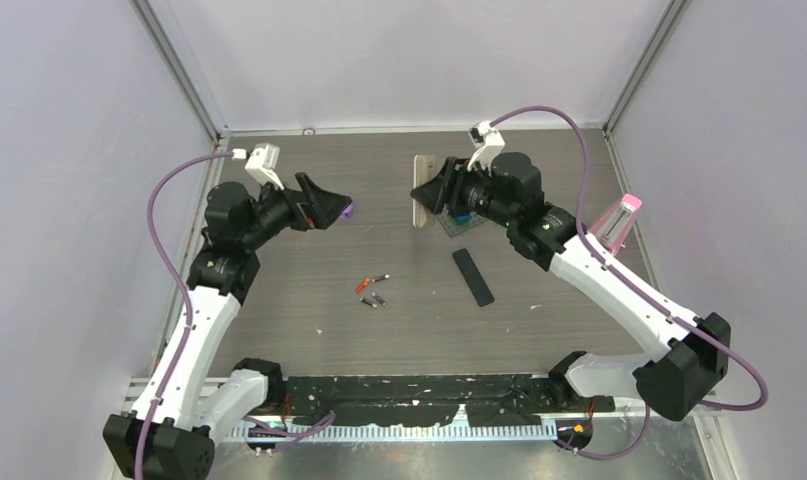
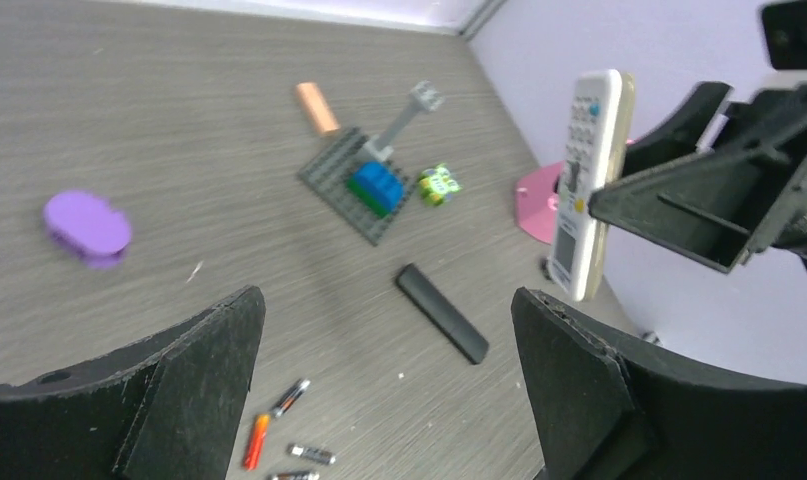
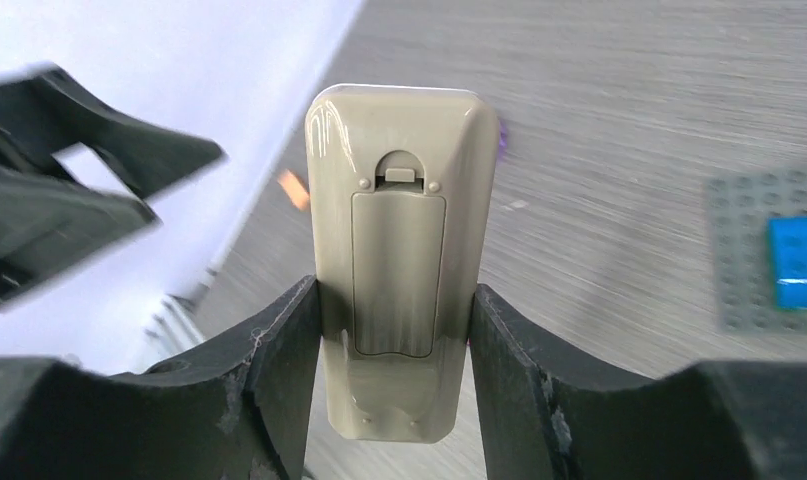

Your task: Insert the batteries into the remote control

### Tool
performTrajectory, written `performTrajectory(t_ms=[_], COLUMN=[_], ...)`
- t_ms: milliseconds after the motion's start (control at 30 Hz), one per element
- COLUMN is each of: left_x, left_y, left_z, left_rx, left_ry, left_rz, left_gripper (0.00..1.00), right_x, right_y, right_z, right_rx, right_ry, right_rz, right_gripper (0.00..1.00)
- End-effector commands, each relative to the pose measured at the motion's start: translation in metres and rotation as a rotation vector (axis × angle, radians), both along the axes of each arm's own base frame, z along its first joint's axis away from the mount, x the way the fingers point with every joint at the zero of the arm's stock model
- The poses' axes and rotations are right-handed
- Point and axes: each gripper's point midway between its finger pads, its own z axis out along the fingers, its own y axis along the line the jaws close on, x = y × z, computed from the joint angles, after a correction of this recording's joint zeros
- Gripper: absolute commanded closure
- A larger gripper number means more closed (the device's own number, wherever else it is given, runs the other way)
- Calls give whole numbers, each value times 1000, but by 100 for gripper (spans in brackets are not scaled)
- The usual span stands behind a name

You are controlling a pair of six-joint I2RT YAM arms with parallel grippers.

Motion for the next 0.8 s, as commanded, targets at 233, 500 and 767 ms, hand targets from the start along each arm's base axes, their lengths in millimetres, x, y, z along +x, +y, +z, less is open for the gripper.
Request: performTrajectory(t_ms=[233, 500, 767], left_x=[-29, -28, -12], left_y=[-85, -123, -135], left_z=[95, 95, 90], left_rx=[-154, -164, -149], left_ry=[-351, -391, -348], left_rz=[-234, -223, -148], left_gripper=[5, 7, 29], right_x=[9, 10, 7], right_y=[4, -3, 3], right_z=[95, 106, 103], right_rx=[599, 743, 810], right_ry=[211, 288, 368], right_rz=[-223, -319, -313], right_gripper=[83, 82, 81])
